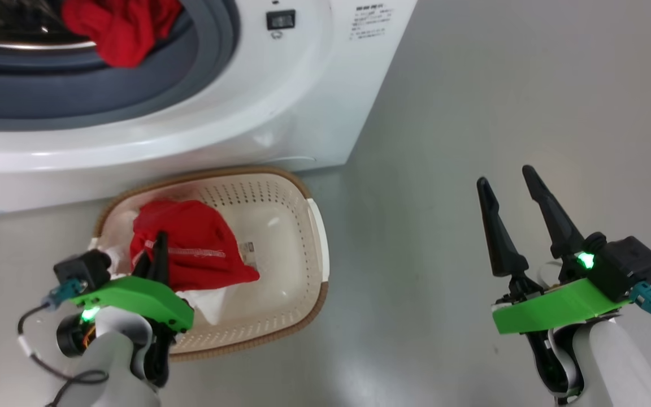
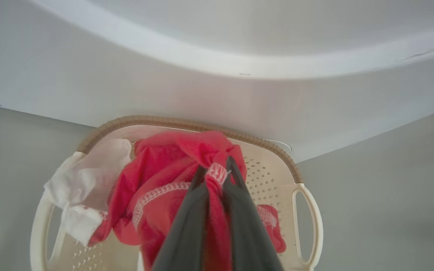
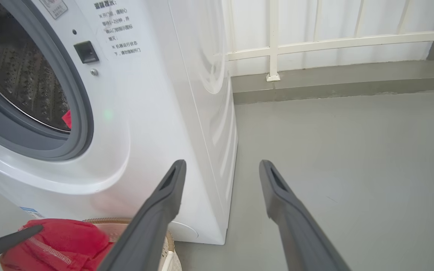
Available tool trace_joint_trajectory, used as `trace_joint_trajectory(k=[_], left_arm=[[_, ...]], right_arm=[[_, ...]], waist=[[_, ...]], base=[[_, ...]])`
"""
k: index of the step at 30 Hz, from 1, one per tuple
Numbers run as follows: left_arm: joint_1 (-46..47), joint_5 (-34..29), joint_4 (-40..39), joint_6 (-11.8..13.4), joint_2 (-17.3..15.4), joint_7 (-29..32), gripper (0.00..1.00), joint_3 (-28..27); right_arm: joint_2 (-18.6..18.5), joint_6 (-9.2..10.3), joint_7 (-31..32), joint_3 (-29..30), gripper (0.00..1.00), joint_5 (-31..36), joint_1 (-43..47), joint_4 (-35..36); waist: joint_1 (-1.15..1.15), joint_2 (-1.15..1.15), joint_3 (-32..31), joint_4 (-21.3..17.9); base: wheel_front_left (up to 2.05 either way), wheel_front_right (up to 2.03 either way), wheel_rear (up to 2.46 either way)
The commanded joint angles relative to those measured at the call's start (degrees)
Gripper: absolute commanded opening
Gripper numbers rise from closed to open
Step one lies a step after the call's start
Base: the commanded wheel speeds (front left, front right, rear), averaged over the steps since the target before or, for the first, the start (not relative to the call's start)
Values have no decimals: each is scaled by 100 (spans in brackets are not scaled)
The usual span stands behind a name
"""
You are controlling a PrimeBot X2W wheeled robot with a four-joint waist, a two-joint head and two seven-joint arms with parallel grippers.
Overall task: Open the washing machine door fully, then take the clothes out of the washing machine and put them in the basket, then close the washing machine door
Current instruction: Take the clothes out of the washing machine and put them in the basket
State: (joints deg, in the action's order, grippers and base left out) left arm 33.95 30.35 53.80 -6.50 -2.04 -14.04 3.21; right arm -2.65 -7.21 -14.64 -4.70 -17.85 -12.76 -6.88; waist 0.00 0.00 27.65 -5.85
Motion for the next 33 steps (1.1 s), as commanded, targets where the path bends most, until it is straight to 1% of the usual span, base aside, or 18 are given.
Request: trace_joint_trajectory(k=[1,7,13,19,27,28,29,30,31,33], left_arm=[[130,40,141,-34,-179,59,0,-64],[531,-95,896,-38,-290,401,0,174],[819,-87,1461,-4,-364,595,0,223],[1020,-90,1750,57,-423,659,0,267],[1214,-77,1892,89,-447,766,0,321],[1231,-70,1904,88,-451,769,10,324],[1244,-63,1913,90,-454,756,29,325],[1253,-59,1922,94,-452,740,73,330],[1256,-55,1930,96,-449,729,100,335],[1257,-52,1943,120,-447,674,100,344]], right_arm=[[-22,-28,-36,-142,100,-69,-67,144],[-22,-28,-36,-172,100,-93,-137,133],[-22,-28,-36,-254,100,-102,-213,124],[-22,-28,-36,-325,100,-82,-337,130],[-22,-28,-36,-342,100,-46,-444,93],[-22,-28,-36,-345,100,-48,-453,90],[-22,-28,-36,-346,100,-50,-459,82],[-22,-28,-36,-342,100,-52,-465,71],[-22,-28,-36,-336,100,-53,-469,58],[-22,-28,-36,-316,100,-55,-474,35]], waist=[[0,0,199,-120],[0,0,386,-176],[0,0,582,-227],[0,0,824,-245],[0,0,1004,-221],[0,0,1010,-221],[0,0,1012,-221],[0,0,1007,-219],[0,0,998,-216],[0,0,970,-208]], base=[[0,0,0],[0,0,0],[0,0,0],[0,0,0],[0,0,0],[0,0,0],[0,0,0],[0,0,0],[0,0,0],[0,0,0]])
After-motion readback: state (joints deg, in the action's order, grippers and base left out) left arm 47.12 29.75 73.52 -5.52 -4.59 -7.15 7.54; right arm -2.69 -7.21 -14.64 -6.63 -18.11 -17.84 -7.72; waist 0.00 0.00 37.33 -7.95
